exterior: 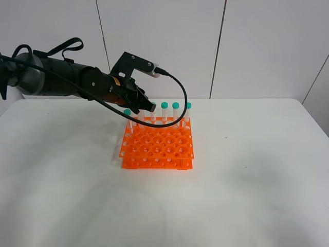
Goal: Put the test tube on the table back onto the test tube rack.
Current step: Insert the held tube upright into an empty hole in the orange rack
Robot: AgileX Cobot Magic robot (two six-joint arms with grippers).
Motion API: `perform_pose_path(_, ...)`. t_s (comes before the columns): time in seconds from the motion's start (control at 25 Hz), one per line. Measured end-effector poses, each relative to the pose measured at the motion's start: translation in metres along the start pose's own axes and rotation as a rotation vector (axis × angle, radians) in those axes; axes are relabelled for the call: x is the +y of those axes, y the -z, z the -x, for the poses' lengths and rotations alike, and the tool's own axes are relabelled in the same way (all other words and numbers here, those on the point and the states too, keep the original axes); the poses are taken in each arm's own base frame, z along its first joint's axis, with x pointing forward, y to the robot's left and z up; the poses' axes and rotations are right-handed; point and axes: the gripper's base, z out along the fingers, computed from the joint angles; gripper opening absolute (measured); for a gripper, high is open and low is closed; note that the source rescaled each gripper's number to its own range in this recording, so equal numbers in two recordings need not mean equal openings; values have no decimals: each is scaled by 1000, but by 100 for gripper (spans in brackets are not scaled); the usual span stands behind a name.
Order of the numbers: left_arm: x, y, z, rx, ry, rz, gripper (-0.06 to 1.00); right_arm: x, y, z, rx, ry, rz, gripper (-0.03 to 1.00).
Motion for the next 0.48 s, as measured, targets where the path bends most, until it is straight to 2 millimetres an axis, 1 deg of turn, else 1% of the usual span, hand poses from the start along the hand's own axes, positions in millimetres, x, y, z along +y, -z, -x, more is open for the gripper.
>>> perform_pose_path(0.24,-2,-10,-9,29,-1,-5,0,0,0,0,0,0,0,100)
perform_pose_path(0.48,-2,-11,-10,27,0,-4,0,0,0,0,0,-1,1,100)
